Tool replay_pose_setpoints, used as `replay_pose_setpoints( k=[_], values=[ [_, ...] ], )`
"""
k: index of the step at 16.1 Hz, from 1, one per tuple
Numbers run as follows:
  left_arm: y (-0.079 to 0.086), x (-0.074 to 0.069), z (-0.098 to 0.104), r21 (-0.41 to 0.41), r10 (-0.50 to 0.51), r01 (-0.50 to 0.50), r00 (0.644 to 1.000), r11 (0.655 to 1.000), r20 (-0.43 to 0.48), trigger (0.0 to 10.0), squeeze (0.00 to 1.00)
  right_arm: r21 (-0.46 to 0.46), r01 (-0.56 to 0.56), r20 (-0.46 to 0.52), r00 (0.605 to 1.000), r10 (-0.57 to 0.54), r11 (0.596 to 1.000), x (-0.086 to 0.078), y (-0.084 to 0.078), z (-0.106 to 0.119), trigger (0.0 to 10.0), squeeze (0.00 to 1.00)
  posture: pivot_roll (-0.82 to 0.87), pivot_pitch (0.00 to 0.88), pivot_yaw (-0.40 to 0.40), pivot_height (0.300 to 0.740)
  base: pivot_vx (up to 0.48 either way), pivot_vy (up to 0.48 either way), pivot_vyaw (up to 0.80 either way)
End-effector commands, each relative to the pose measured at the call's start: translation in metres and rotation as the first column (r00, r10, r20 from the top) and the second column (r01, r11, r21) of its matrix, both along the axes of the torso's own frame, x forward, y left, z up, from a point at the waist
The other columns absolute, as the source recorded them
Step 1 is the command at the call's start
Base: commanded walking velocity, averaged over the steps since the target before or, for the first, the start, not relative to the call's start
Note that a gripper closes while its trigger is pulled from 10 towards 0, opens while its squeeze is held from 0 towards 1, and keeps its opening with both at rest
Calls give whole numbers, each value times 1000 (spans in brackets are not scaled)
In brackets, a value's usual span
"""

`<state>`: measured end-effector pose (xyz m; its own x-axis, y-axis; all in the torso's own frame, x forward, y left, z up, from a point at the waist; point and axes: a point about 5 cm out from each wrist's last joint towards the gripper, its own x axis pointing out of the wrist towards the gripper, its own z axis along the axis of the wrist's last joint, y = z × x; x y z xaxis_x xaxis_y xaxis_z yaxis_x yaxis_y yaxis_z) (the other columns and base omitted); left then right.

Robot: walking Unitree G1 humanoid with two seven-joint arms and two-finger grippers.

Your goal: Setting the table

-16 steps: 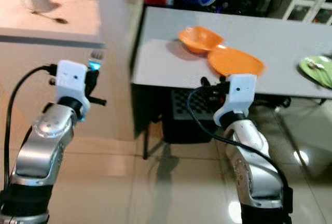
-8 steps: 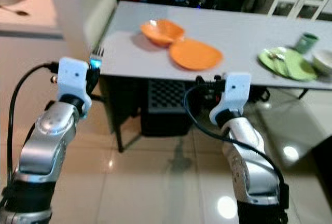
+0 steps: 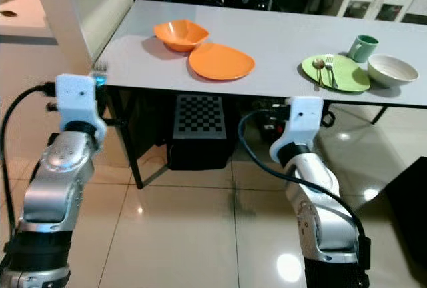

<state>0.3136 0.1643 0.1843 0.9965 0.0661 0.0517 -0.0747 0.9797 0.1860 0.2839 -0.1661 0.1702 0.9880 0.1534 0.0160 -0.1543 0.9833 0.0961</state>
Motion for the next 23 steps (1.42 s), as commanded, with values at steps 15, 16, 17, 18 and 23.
replay_pose_setpoints(
  k=[15,16,17,18,23],
  values=[
    [-16,-4,-9,-5,-161,161,986,987,-43,10000,0,-1,-34,-17,999,34,999,-2,9,-6,10000,0,43,0,-37,740,323,0,0],
    [-16,-4,-9,-4,-174,174,984,985,-47,10000,0,-1,-41,-19,999,41,999,-3,9,-6,10000,0,37,0,-36,740,364,0,0],
    [-16,-3,-10,-1,-181,181,982,983,-52,10000,0,-2,-45,-19,999,45,999,-5,9,-6,10000,0,30,0,-34,740,360,0,0],
    [-15,-3,-11,-2,-181,181,982,983,-54,10000,0,1,-40,-17,999,40,999,-6,8,-6,10000,0,29,0,-33,740,368,0,0],
    [-19,4,-10,16,-207,209,976,978,-64,10000,0,22,-18,-37,999,19,1000,-6,3,-8,10000,0,27,0,-29,740,366,0,-320]
  ],
)
